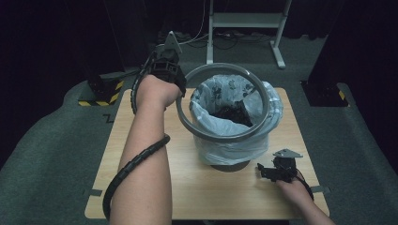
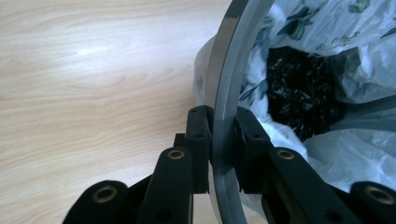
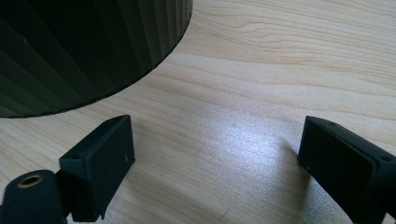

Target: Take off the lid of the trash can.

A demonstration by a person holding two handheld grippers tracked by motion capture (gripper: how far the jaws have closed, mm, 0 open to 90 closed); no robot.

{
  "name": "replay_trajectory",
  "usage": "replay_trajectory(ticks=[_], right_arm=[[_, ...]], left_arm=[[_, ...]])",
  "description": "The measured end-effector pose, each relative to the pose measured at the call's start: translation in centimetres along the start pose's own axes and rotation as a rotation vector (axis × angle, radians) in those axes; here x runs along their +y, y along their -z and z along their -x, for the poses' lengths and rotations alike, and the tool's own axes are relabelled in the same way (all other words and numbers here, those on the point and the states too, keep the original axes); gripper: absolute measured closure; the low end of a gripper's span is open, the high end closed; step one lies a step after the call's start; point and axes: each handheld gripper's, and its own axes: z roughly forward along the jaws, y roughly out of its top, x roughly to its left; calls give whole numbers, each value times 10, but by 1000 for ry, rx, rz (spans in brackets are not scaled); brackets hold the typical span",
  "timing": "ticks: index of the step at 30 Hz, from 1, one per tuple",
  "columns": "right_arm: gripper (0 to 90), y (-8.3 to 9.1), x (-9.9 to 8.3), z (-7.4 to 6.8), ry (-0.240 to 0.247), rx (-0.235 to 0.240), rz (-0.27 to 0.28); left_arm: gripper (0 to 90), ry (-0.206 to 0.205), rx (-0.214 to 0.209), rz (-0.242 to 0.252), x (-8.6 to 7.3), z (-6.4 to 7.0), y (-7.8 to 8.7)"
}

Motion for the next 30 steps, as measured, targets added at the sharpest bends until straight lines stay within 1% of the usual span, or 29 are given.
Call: replay_trajectory(ticks=[1, 2, 3, 4, 5, 6, 8, 10, 12, 15, 18, 19, 21, 22, 23, 24, 25, 26, 28, 30], right_arm=[[103, 0, 0, 0, 0, 0, 0], [103, 0, 0, 0, 0, -1, 0], [102, 0, 0, 0, 0, -1, 0], [102, 0, 0, 0, 0, -1, 0], [102, 0, 0, 0, 1, -2, 0], [103, 0, 0, 0, 1, -2, 0], [102, 0, 0, 0, 0, -1, 0], [102, 0, 0, 0, 0, -1, 0], [102, 0, 0, 0, 0, -1, 1], [103, 0, 0, 0, 1, -2, 1], [103, 0, 0, 0, 1, -2, 1], [103, 0, 0, 0, 0, -1, 1], [103, 0, 0, 0, 0, -1, 1], [103, 0, 0, 0, 0, -1, 1], [103, 0, 0, 0, 0, -1, 1], [103, 0, 0, 0, 0, -1, 1], [103, 0, 0, 0, 0, -1, 1], [103, 0, 0, 0, 1, -1, 1], [103, 0, 0, 0, 0, -1, 1], [103, 0, 0, 0, 0, -1, 1]], left_arm=[[776, -2, 7, -2, -1, -3, 1], [776, 5, 5, 0, -2, -5, 2], [776, 4, 7, 3, -3, -8, 4], [776, 14, -1, 4, -4, -10, 5], [776, 15, -4, 4, -4, -13, 6], [775, 12, 1, 4, -5, -15, 7], [776, 24, -5, 7, -7, -19, 8], [775, 28, -10, 6, -8, -23, 9], [775, 19, -4, 3, -9, -27, 11], [775, 31, -8, 7, -11, -32, 13], [775, 27, -8, 8, -11, -35, 15], [775, 37, -15, 11, -12, -35, 15], [775, 29, -4, 9, -12, -38, 15], [775, 36, -8, 11, -13, -39, 15], [775, 33, -5, 7, -13, -41, 15], [775, 36, -7, 7, -14, -43, 15], [775, 47, -17, 9, -15, -44, 14], [775, 40, -12, 9, -15, -46, 14], [775, 50, -22, 7, -17, -50, 14], [775, 50, -21, 5, -18, -54, 14]])
